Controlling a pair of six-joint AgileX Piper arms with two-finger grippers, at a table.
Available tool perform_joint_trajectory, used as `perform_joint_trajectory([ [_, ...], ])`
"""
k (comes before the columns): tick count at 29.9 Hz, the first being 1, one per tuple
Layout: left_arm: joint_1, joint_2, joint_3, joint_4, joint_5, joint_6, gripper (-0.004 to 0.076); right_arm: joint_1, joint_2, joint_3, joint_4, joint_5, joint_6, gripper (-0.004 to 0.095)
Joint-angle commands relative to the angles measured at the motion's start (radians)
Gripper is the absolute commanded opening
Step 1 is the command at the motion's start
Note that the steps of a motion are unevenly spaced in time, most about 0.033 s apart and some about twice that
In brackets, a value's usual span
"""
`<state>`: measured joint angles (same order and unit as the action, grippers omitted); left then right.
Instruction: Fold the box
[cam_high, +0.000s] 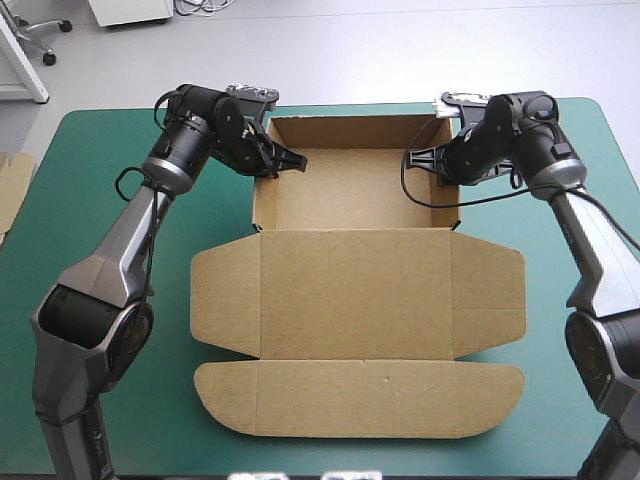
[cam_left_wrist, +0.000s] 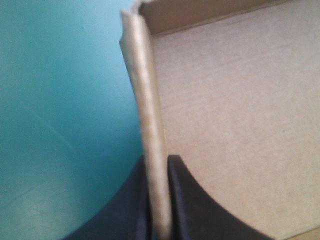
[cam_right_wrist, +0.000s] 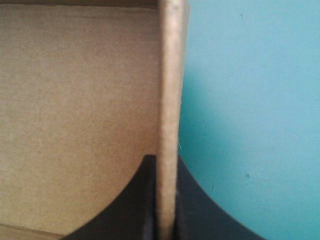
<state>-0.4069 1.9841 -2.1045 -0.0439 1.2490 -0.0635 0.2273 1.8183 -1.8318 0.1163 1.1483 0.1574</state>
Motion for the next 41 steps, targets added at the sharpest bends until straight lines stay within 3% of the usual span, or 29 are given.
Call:
perform_joint_trajectory([
  [1, -0.003, -0.055, -0.03, 0.064, 0.04, 0.031, -0.0014, -0.003, -0.037, -0.033, 0.005, -0.015, -0.021, -0.0012],
  [27, 0.0, 0.1, -0.01, 0.161, 0.03, -0.026, -0.0014, 0.04, 0.101, -0.052, -0.175, 0.079, -0.067, -0.0012],
  [41, 0.0, 0.161, 0.02, 0.273, 0.005, -0.045, -0.0014, 0.044, 0.186, -0.052, -0.236, 0.061, -0.066, -0.0012],
])
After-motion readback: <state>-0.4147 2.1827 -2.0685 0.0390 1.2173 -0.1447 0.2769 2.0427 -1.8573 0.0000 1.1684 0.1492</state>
